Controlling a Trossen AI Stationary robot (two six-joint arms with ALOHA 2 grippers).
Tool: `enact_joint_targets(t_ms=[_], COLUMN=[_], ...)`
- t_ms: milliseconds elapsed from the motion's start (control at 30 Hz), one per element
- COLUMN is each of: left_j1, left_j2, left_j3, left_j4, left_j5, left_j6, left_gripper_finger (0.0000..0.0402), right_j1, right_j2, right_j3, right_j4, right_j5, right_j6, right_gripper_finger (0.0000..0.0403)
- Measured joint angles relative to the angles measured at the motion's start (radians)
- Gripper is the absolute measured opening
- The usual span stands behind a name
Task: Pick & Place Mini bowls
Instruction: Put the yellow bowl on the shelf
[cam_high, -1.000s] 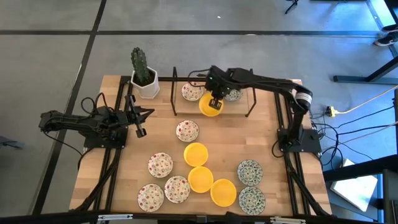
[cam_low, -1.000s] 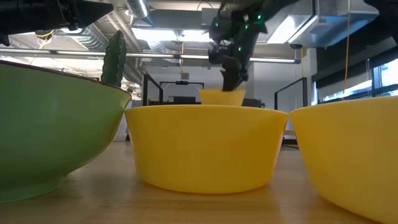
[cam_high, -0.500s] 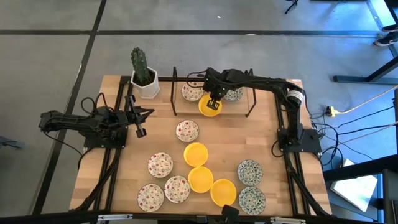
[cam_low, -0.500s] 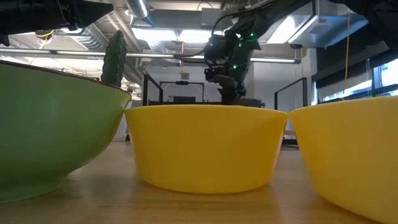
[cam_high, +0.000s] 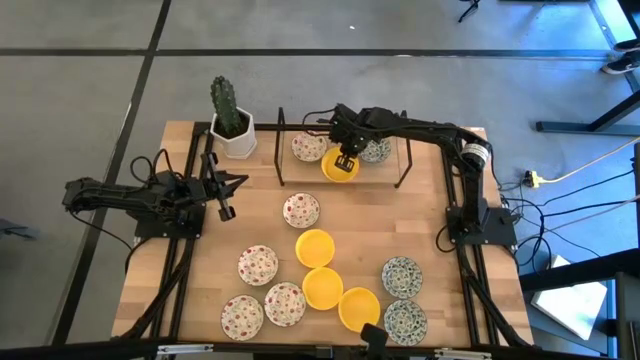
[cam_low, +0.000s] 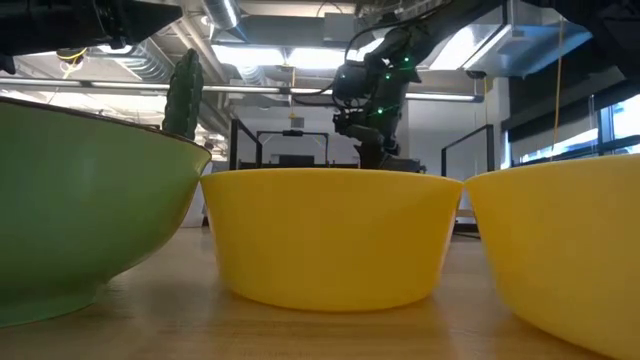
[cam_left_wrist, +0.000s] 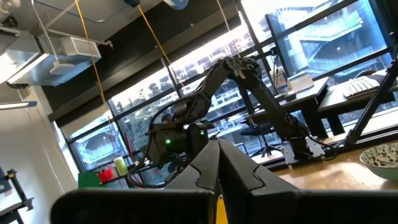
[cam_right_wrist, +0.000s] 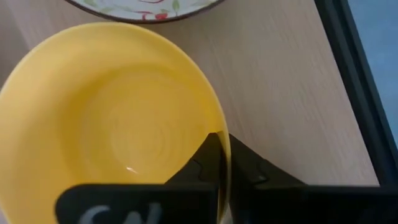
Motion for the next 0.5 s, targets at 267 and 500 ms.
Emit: enact_joint_targets(t_ms=[267, 500], left_j1=[0.0, 0.0], left_j2=[0.0, 0.0], left_j3=[0.0, 0.0], left_j4=[0.0, 0.0], left_j5=[0.0, 0.0], left_j6=[0.0, 0.001], left_gripper_finger=[0.0007, 0.0005], right_j1=[0.0, 0.0], right_j2=[0.0, 0.0], right_j3=[0.0, -0.001], right_j4=[-0.001, -0.004], right_j5=[0.003, 0.038], right_j6=[-0.002, -0.018], right_gripper_finger=[0.005, 0.0077])
